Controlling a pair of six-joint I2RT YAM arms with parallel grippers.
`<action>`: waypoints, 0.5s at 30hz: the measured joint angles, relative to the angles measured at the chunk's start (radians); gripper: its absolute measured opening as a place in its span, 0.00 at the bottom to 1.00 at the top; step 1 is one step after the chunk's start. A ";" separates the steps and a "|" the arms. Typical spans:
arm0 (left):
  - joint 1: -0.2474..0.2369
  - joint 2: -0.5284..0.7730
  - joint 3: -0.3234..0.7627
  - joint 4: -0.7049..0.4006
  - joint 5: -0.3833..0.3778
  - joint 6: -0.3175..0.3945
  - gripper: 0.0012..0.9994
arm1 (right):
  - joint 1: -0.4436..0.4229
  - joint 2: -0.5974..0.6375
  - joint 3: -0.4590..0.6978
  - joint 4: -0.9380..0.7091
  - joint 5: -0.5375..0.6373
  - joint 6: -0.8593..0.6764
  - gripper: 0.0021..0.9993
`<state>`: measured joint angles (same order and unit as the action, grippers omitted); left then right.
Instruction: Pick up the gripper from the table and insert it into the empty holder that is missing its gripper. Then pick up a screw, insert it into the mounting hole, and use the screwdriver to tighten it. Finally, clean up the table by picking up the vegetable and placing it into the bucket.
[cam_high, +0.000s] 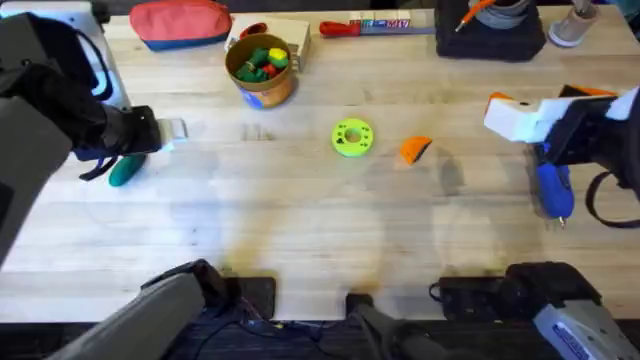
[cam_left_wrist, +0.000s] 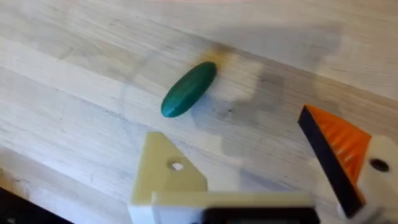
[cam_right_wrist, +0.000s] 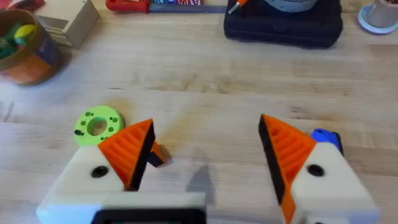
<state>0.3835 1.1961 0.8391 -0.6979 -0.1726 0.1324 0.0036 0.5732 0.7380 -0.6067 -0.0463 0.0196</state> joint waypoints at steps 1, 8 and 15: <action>0.026 0.026 0.000 0.012 0.001 0.009 0.90 | 0.000 0.000 0.000 0.000 0.000 0.000 0.99; 0.188 0.146 0.000 0.055 0.017 0.036 0.56 | 0.000 0.000 0.000 0.000 0.000 0.000 0.99; 0.167 0.129 0.000 0.047 0.081 0.046 0.01 | 0.000 0.000 0.000 0.000 0.000 0.000 0.99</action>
<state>0.5508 1.3246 0.8391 -0.6509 -0.0911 0.1780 0.0036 0.5729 0.7380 -0.6071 -0.0463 0.0193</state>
